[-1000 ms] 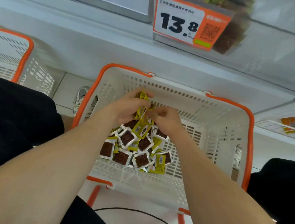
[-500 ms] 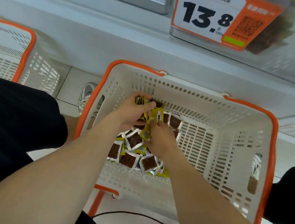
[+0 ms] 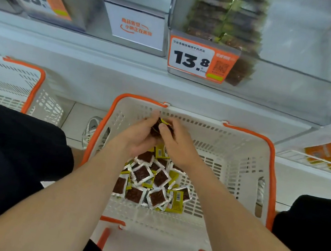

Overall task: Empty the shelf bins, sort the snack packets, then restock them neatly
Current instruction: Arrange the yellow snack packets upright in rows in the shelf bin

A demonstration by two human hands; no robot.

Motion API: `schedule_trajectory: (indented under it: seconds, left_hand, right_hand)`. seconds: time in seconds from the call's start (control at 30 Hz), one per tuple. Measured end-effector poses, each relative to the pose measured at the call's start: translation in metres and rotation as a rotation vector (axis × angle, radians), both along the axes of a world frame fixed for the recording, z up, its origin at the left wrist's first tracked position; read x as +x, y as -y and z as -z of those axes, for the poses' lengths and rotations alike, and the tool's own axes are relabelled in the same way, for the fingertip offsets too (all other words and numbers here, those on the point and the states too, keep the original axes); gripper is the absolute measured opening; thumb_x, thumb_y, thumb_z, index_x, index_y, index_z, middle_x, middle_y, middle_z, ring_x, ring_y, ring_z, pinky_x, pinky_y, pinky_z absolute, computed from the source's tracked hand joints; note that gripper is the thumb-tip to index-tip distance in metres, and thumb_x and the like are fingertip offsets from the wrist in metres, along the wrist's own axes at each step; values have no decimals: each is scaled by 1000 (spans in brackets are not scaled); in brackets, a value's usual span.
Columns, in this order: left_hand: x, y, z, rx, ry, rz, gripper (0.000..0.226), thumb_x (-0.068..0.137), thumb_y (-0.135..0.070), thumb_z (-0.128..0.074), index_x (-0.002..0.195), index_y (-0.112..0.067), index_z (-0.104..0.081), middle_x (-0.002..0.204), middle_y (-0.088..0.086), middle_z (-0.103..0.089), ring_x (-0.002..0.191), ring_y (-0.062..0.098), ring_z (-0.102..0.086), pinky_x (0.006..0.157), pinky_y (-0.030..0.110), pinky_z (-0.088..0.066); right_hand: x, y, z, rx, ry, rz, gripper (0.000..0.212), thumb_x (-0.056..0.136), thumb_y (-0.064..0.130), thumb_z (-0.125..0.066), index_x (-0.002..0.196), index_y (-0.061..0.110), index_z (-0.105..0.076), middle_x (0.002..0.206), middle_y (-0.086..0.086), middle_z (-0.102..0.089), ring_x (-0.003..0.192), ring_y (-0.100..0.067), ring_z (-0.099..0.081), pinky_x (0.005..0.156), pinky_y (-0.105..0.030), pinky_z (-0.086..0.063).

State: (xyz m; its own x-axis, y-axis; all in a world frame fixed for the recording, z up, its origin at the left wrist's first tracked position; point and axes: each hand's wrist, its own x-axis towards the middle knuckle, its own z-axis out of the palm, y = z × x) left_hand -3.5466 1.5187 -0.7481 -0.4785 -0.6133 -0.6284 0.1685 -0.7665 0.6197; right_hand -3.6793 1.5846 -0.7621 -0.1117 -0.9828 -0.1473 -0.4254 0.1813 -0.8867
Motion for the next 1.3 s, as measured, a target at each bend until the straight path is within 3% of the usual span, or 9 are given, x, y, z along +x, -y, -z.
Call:
schedule_trajectory:
  seconds: [0.2,0.33,0.43,0.57,0.77,0.93,1.07,1.17,1.3]
  left_hand:
    - [-8,-5,-43,30,46,90,73,102,-63,-42,138,-3,-61,134,25,-67,129,36,-63,101,50,-57]
    - [-12,-8,-75,75,113,148,70,100,-67,-48,132,-7,-65,128,23,-71,120,36,-68,111,62,-43]
    - [-10,-12,-96,103,127,194,63,96,-63,-58,119,-6,-69,112,19,-75,106,37,-71,102,62,-48]
    - [-13,-21,-125,114,-3,215,60,101,-61,-45,118,-9,-70,121,22,-69,110,39,-67,104,63,-47]
    - [-30,-29,-174,4,-103,134,47,107,-44,-32,106,-14,-69,98,16,-73,88,31,-72,86,46,-51]
    - [-29,-28,-224,-86,-185,307,68,99,-73,-37,125,-18,-69,121,17,-70,110,40,-68,105,67,-47]
    - [-29,-21,-278,-605,231,323,62,105,-63,-38,117,-11,-70,108,15,-78,98,37,-76,76,51,-64]
    - [-34,-4,-295,-1266,504,312,26,99,-34,-57,121,-29,-68,113,-8,-74,104,15,-72,93,47,-60]
    - [-51,2,-301,-1468,496,474,43,103,-15,-61,143,-28,-54,123,-10,-69,111,6,-67,101,38,-55]
  right_hand:
    - [-21,-7,-39,-88,-262,-99,68,77,54,-77,141,44,-56,120,10,-54,116,-18,-50,100,-33,-42]
    - [-28,-4,-75,-137,-360,-172,60,83,43,-79,139,33,-60,111,5,-58,104,-17,-59,87,-31,-45]
    - [-33,-12,-102,-176,-614,-241,49,92,42,-65,136,23,-57,117,0,-59,102,-22,-62,87,-39,-52]
    - [-33,-24,-133,-398,-818,-204,39,85,38,-62,117,15,-60,104,-3,-56,83,-26,-59,68,-39,-49]
    - [-40,-24,-172,-696,-1099,-198,49,84,34,-68,125,8,-62,110,-8,-61,101,-29,-59,90,-41,-49]
    - [-57,-30,-229,-780,-834,-72,45,93,28,-58,134,12,-54,114,-9,-60,94,-28,-57,79,-42,-50]
    - [-71,-34,-262,-715,-586,118,46,94,23,-65,138,16,-51,123,-3,-60,95,-20,-60,78,-38,-50]
    - [-83,-26,-281,-601,-485,122,45,96,22,-61,139,16,-50,126,-5,-59,102,-16,-53,84,-32,-42]
    - [-93,-17,-294,-531,-483,-71,41,99,20,-50,135,24,-30,105,-2,-59,86,-20,-59,75,-41,-48]
